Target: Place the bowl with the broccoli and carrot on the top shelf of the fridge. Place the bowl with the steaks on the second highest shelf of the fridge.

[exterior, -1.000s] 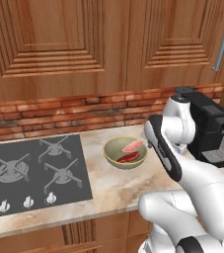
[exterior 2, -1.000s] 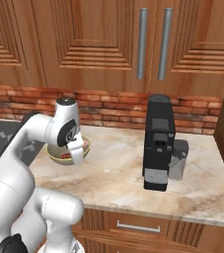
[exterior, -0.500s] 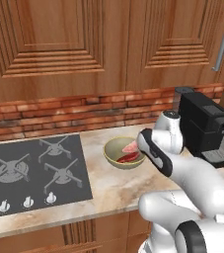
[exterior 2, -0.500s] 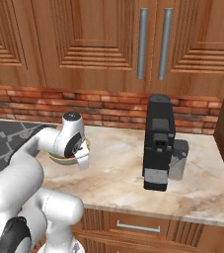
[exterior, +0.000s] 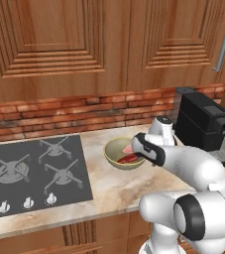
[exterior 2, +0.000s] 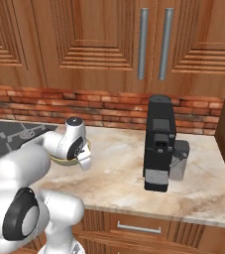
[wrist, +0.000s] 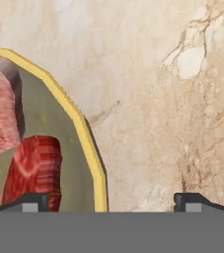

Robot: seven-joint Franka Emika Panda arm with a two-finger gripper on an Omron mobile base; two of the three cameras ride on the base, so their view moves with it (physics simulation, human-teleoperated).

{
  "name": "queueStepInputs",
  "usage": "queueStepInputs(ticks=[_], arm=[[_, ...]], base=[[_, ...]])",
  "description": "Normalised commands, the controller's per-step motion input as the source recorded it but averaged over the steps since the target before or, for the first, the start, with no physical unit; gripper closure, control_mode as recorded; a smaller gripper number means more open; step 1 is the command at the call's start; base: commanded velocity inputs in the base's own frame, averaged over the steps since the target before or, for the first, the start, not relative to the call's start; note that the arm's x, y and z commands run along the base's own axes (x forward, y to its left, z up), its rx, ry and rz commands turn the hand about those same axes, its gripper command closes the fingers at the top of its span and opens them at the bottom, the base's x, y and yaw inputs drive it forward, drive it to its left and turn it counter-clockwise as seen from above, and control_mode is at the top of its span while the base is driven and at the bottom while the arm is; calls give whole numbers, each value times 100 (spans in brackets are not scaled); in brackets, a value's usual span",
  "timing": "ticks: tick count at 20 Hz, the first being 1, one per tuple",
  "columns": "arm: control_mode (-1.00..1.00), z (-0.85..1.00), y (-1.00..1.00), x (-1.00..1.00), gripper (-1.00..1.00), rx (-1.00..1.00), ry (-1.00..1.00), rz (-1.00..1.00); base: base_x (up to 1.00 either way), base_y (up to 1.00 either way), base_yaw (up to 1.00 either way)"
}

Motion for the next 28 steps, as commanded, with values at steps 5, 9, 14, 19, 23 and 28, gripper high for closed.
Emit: queueStepInputs(ticks=[5,9,14,19,23,28], arm=[[-100,-27,10,14,-100,0,0,1],[-100,-36,7,3,100,0,0,1],[-100,-10,3,2,100,0,1,0],[-100,0,0,0,100,0,0,0],[-100,12,0,-12,100,0,-11,0],[-100,55,3,-47,100,-4,-27,0]], base=[[0,0,0],[0,0,0],[0,0,0],[0,0,0],[0,0,0],[0,0,0]])
